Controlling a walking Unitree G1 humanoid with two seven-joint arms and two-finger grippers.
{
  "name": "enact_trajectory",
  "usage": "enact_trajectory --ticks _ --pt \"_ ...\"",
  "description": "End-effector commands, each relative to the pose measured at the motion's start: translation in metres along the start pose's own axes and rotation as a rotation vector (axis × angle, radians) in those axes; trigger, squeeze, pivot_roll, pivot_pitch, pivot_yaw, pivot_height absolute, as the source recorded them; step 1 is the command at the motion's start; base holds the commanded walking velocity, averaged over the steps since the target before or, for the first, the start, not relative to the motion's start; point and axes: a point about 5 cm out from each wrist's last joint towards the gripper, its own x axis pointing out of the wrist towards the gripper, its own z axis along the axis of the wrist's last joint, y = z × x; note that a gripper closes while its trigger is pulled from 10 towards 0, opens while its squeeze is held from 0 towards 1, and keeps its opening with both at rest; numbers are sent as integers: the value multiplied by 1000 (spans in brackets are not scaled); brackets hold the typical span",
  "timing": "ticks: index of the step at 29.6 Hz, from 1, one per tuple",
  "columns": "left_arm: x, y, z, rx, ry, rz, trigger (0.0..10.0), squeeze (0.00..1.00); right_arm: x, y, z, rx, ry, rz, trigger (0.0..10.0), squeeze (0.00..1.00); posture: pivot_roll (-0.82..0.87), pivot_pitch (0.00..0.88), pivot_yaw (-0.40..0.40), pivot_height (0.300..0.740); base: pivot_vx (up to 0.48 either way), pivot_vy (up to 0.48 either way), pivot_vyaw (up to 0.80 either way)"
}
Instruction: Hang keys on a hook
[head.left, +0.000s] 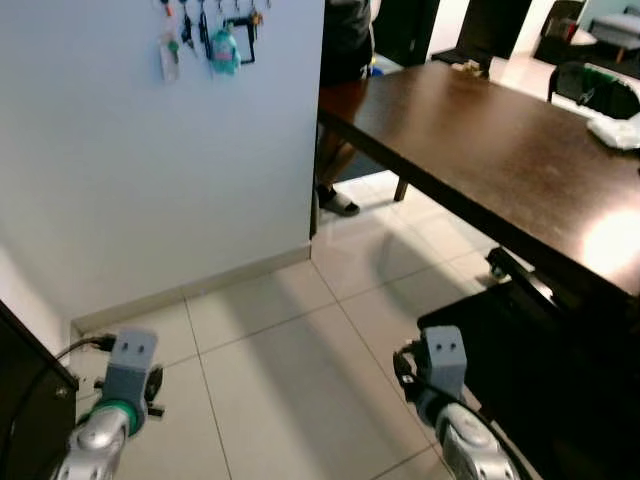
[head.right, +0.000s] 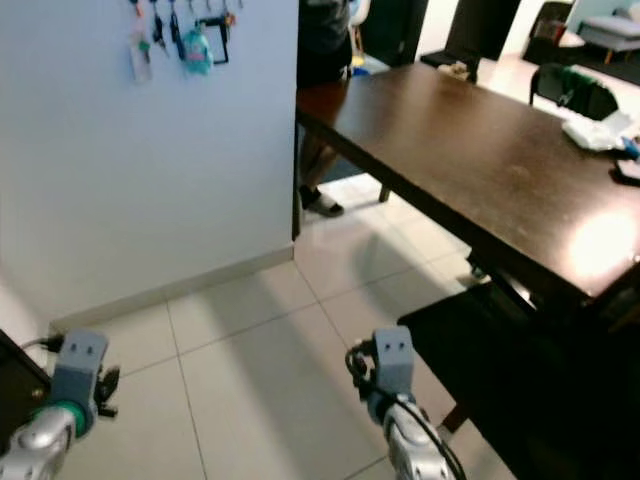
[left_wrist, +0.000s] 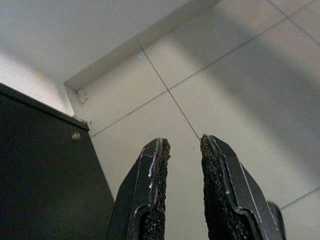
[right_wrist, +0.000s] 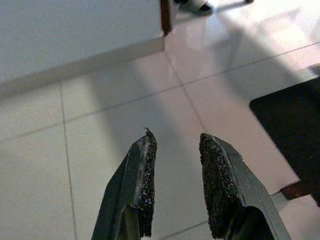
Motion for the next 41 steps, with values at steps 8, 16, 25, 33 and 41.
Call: enact_trajectory --ticks 8,16,25,33,41 --pt "6 4 -7 -1 67 -122 10000 0 -11 -21 -28 -40 141 -52 10000 0 54 24 108 740 0 0 0" --pt "-5 11 -26 135 74 67 10000 0 -26 -5 -40 -161 90 -7 10000 0 69 51 171 740 0 0 0" --pt "-56 21 -100 158 129 127 10000 0 -92 -2 -93 -151 122 10 10000 0 79 144 67 740 0 0 0" --pt "-92 14 -134 81 156 154 10000 0 -88 -19 -83 -140 98 -53 10000 0 66 193 89 740 0 0 0" --pt "-72 29 -92 240 114 290 10000 0 -66 -18 -53 -80 -13 -134 10000 0 32 191 149 740 0 0 0"
